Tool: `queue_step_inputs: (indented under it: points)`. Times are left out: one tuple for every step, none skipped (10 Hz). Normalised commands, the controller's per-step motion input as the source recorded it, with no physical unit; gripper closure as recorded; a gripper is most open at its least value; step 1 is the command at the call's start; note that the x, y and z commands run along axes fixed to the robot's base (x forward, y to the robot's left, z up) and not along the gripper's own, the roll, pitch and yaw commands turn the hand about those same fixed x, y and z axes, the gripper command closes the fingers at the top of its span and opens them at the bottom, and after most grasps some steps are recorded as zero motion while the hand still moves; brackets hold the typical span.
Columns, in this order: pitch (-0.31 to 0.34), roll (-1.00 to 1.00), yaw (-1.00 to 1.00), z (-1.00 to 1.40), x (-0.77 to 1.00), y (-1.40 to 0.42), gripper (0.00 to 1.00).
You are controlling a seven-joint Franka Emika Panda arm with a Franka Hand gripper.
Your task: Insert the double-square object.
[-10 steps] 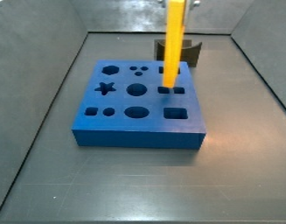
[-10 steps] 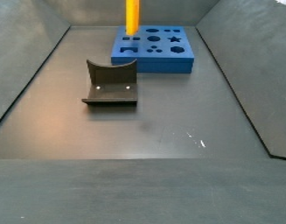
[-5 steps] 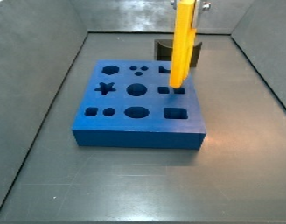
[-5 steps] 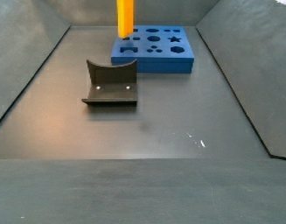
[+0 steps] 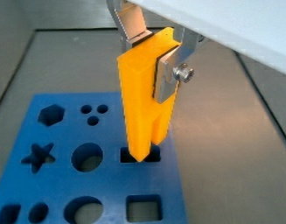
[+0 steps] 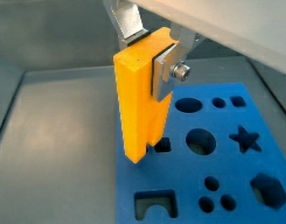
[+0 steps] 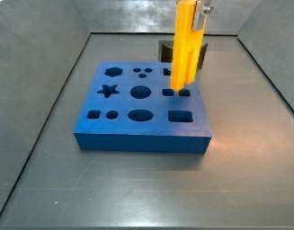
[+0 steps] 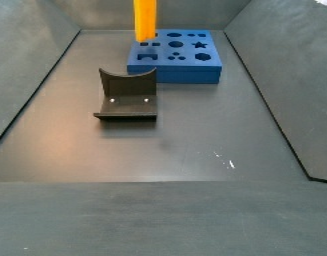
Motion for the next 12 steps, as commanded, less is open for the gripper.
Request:
queue_step_inputs:
  points:
    - [0.064, -0.01, -0.96, 0.0, 0.0, -0.1, 1.0]
    - [0.044, 0.0, -1.0, 0.0, 0.0, 0.0, 1.0]
    - [0.04, 0.0, -1.0, 0.0, 0.0, 0.0, 1.0]
    - [0.049, 0.0, -1.0, -0.01, 0.0, 0.0, 1.0]
    - [0.061, 0.0, -1.0, -0.01, 0.0, 0.0, 1.0]
    - [0.074, 0.0, -0.99, -0.01, 0.0, 0.0, 1.0]
    - [0.061, 0.0, -0.98, -0.07, 0.0, -0.03, 1.0]
    - [0.06, 0.0, -0.98, -0.09, 0.0, -0.05, 1.0]
    - [0.061, 0.0, -0.97, -0.13, 0.0, -0.07, 1.0]
    - [0.056, 0.0, -0.89, -0.07, 0.0, -0.05, 1.0]
    - [0.0, 0.03, -0.27, 0.0, 0.0, 0.0, 1.0]
    - [0.0, 0.0, 0.0, 0.0, 0.0, 0.05, 1.0]
